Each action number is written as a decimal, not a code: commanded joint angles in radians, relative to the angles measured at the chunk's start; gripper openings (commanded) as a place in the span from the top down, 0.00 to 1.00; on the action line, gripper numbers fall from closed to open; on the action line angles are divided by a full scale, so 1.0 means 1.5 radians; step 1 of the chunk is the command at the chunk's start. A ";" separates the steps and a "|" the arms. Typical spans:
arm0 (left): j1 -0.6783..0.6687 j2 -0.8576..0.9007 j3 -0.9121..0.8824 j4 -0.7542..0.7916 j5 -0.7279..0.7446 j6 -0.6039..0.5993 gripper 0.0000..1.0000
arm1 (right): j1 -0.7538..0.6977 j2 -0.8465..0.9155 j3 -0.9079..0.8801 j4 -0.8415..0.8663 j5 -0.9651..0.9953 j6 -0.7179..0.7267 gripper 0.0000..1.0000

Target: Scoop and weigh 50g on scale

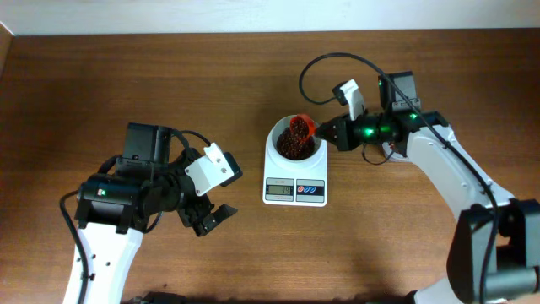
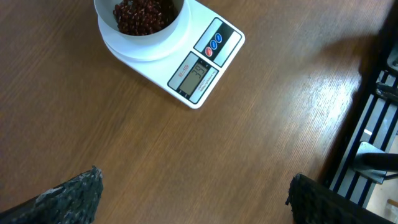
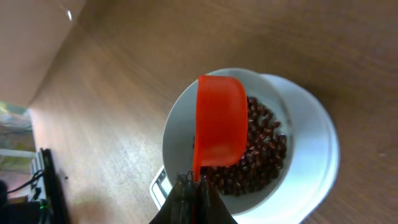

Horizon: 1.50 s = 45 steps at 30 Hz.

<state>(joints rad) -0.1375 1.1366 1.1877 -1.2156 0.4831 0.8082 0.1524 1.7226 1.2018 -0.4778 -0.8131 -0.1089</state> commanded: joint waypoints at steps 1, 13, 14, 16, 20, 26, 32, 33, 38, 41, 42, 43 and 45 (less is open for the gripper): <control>0.003 -0.006 0.013 -0.001 0.012 0.011 0.01 | 0.004 -0.036 0.015 0.002 0.016 -0.010 0.96; 0.003 -0.006 0.013 -0.001 0.012 0.011 0.01 | 0.007 -0.036 0.015 0.002 0.032 -0.018 0.96; 0.003 -0.006 0.013 -0.001 0.012 0.011 0.01 | 0.011 -0.036 0.015 0.002 0.046 -0.018 0.96; 0.003 -0.006 0.013 -0.001 0.012 0.011 0.01 | 0.022 -0.036 0.015 0.002 0.064 -0.030 0.96; 0.003 -0.006 0.013 -0.001 0.012 0.011 0.01 | 0.033 -0.036 0.015 0.003 0.062 -0.045 0.96; 0.003 -0.006 0.013 -0.001 0.012 0.011 0.01 | 0.033 -0.036 0.015 0.004 0.096 -0.045 0.96; 0.003 -0.006 0.013 -0.001 0.012 0.011 0.01 | 0.033 -0.036 0.015 0.010 0.097 -0.045 0.96; 0.003 -0.006 0.013 -0.001 0.012 0.011 0.01 | 0.033 -0.036 0.015 0.011 0.097 -0.045 0.96; 0.003 -0.006 0.013 -0.001 0.012 0.011 0.01 | 0.033 -0.036 0.015 0.016 0.097 -0.045 0.96; 0.003 -0.006 0.013 -0.001 0.012 0.011 0.01 | 0.033 -0.036 0.015 0.015 0.097 -0.045 0.96; 0.003 -0.006 0.013 -0.001 0.012 0.011 0.01 | 0.033 -0.036 0.015 0.015 0.097 -0.045 0.96; 0.003 -0.006 0.013 -0.001 0.012 0.011 0.01 | 0.033 -0.036 0.015 0.015 0.097 -0.045 0.96; 0.003 -0.006 0.013 -0.001 0.012 0.011 0.01 | 0.033 -0.036 0.015 0.016 0.096 -0.045 0.96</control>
<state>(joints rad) -0.1375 1.1366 1.1877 -1.2160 0.4831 0.8082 0.1982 1.6875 1.2060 -0.4618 -0.6697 -0.1642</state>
